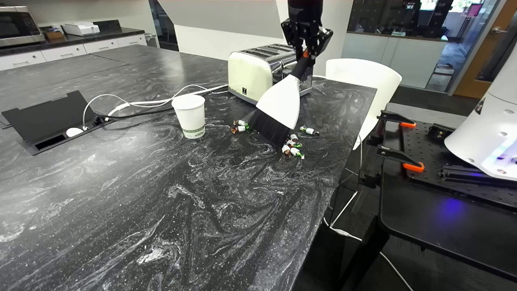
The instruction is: Sweep the sweets to the right
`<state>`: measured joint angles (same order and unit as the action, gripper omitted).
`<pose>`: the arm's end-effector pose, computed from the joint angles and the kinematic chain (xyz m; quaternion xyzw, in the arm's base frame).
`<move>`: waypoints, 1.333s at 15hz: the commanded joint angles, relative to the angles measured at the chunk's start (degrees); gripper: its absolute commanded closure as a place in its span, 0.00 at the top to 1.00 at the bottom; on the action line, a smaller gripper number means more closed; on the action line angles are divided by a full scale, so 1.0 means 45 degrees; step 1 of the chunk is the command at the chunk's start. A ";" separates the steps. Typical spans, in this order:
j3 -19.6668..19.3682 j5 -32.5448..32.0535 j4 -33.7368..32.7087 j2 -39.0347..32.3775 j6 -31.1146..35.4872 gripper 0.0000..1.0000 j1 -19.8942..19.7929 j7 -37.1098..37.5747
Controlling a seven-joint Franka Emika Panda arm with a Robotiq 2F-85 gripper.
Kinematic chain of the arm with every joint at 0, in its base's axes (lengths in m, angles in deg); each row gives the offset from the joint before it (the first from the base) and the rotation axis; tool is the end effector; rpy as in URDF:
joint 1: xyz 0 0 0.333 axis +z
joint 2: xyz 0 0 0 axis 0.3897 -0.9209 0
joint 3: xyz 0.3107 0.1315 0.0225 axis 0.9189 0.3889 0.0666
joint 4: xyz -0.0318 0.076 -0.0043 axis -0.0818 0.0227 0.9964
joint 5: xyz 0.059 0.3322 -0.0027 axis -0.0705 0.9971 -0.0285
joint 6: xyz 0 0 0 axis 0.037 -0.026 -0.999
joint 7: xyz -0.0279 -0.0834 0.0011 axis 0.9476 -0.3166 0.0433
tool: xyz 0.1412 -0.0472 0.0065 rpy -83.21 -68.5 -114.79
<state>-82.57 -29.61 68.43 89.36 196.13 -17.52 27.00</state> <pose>0.4190 0.0443 0.3397 0.8086 0.5581 -0.1110 0.1498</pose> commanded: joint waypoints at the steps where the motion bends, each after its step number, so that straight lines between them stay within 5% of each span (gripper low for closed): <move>1: 0.0297 0.1640 0.0376 0.1260 0.0074 0.15 0.0443 -0.0683; 7: 0.1490 0.2925 -0.0314 0.0697 0.1175 0.15 0.1808 0.0608; 12: 0.2515 0.2823 -0.1953 -0.2217 0.2886 0.15 0.2404 0.5331; 15: 0.2459 0.3011 -0.3275 -0.4259 0.3668 0.15 0.2593 0.7147; 20: 0.2112 0.3430 -0.4972 -0.6798 0.4427 0.15 0.2675 0.7707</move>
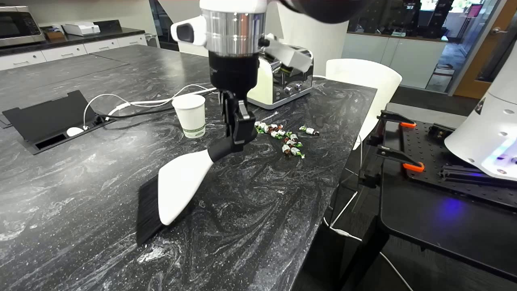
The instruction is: Sweep the sweets to the right
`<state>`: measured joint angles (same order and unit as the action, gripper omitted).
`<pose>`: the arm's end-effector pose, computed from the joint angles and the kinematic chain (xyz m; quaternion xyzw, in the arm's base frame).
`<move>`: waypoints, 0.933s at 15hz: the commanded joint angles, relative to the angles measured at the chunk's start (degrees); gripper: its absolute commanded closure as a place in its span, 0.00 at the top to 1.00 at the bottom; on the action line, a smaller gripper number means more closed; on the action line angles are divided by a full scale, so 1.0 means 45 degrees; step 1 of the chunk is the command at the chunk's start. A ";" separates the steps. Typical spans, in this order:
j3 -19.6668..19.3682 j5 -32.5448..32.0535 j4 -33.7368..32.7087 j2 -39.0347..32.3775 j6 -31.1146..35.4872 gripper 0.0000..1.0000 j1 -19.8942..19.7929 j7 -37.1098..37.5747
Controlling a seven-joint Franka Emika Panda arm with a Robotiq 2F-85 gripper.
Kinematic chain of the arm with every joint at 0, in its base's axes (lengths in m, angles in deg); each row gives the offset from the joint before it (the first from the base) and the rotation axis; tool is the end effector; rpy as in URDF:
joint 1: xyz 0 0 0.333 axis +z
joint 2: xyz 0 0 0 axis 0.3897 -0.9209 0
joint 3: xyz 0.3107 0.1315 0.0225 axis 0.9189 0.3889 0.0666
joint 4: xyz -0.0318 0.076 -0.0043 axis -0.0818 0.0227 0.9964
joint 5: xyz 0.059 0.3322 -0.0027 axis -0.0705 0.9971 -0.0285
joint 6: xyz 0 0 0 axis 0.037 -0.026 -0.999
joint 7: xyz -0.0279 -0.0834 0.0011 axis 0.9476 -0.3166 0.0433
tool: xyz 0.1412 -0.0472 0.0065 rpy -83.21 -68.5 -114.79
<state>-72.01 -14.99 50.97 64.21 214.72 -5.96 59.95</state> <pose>0.4761 0.2914 0.2614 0.9097 0.4133 0.0387 0.0057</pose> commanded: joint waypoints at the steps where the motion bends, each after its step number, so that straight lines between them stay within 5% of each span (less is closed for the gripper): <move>1: -0.0357 0.0087 -0.1313 -0.1547 0.0250 0.15 0.0178 0.0467; 9: -0.1529 -0.1050 -0.2352 -0.3155 0.0002 0.15 0.1220 0.1160; 10: -0.1561 -0.1088 -0.2443 -0.3244 -0.0081 0.28 0.1287 0.1158; 11: -0.1583 -0.1117 -0.2424 -0.3205 -0.0118 0.65 0.1341 0.1154; 14: -0.1566 -0.1314 -0.1824 -0.2339 -0.0056 0.81 0.1377 0.1184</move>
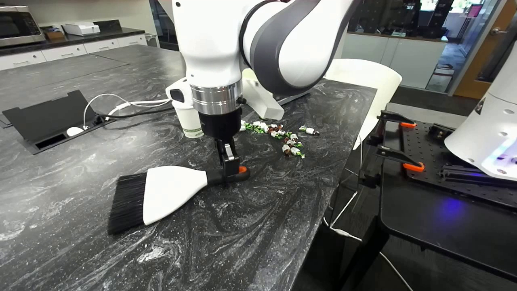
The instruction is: Sweep the sweets to the right
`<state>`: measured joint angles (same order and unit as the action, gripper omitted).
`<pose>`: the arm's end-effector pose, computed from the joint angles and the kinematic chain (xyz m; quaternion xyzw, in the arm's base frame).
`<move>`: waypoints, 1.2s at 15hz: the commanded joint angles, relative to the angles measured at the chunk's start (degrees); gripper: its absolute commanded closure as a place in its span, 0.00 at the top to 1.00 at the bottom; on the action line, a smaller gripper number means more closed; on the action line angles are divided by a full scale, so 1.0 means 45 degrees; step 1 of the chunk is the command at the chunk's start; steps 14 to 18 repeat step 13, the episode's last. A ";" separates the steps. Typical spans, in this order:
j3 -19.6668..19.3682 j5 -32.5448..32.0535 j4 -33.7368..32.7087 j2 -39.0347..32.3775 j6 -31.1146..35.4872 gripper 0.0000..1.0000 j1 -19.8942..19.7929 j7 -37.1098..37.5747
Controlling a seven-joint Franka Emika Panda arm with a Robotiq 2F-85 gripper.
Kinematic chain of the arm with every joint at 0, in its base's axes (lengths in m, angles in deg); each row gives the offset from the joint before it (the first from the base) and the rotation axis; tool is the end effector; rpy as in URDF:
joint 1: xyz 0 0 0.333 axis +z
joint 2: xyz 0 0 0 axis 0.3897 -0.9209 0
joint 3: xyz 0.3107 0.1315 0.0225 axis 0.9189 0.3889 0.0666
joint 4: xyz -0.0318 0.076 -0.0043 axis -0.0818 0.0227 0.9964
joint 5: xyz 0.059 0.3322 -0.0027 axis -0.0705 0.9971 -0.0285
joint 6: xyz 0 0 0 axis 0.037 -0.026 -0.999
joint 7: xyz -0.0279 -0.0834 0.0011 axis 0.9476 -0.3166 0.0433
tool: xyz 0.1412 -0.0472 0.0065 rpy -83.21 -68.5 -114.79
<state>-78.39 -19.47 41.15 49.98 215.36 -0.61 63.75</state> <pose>0.5122 0.3017 0.1745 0.9139 0.4046 0.0094 0.0326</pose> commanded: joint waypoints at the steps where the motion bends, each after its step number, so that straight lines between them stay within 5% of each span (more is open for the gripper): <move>1: -0.0151 -0.0433 0.0853 0.1460 -0.0015 0.88 0.0167 0.0358; 3: -0.0212 -0.0648 0.1669 0.2751 -0.0153 1.00 0.0184 0.0593; 11: 0.0908 0.0230 0.4488 0.7224 -0.0777 1.00 -0.0966 -0.1281; 18: 0.1074 0.0564 0.4962 0.7880 -0.0702 1.00 -0.1089 -0.1651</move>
